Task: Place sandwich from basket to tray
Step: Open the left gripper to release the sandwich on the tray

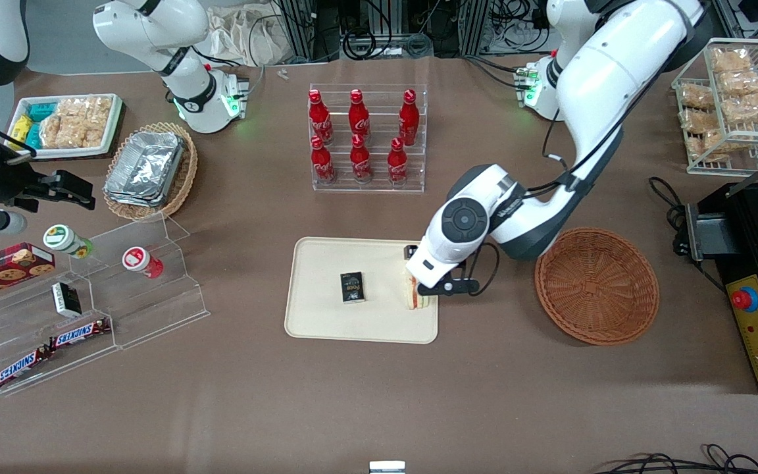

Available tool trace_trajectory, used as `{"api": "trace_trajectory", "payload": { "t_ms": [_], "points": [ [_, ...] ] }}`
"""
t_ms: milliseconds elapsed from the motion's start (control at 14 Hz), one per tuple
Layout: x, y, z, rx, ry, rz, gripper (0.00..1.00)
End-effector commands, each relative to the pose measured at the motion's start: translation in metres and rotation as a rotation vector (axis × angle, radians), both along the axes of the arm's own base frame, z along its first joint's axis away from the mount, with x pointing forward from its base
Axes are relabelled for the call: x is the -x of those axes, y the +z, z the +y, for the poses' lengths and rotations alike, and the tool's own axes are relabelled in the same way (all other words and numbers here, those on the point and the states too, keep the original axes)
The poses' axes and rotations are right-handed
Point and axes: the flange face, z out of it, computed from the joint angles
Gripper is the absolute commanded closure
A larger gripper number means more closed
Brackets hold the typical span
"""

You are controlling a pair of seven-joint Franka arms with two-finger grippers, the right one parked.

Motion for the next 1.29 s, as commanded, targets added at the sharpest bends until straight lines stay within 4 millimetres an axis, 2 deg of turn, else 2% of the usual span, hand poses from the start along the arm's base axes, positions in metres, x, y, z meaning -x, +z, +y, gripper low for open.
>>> {"api": "trace_trajectory", "payload": {
  "t_ms": [0,143,357,500,643,714,929,1071,1214],
  "points": [
    [-0.005,0.060,0.041,0.017,-0.040,0.041,0.01],
    [-0.009,0.095,0.079,0.020,-0.081,0.073,0.01],
    [0.000,0.155,0.126,-0.038,-0.158,0.063,0.01],
    [0.001,0.190,0.171,-0.061,-0.201,0.068,0.01],
    [-0.004,0.218,0.216,-0.056,-0.208,0.049,0.01],
    [-0.003,0.231,0.232,-0.067,-0.187,0.057,0.01],
    [0.003,0.242,0.254,-0.133,-0.158,0.081,0.00],
    [-0.004,0.247,0.285,-0.157,-0.116,0.058,0.00],
    [-0.005,0.248,0.297,-0.151,-0.116,0.056,0.00]
  ]
}}
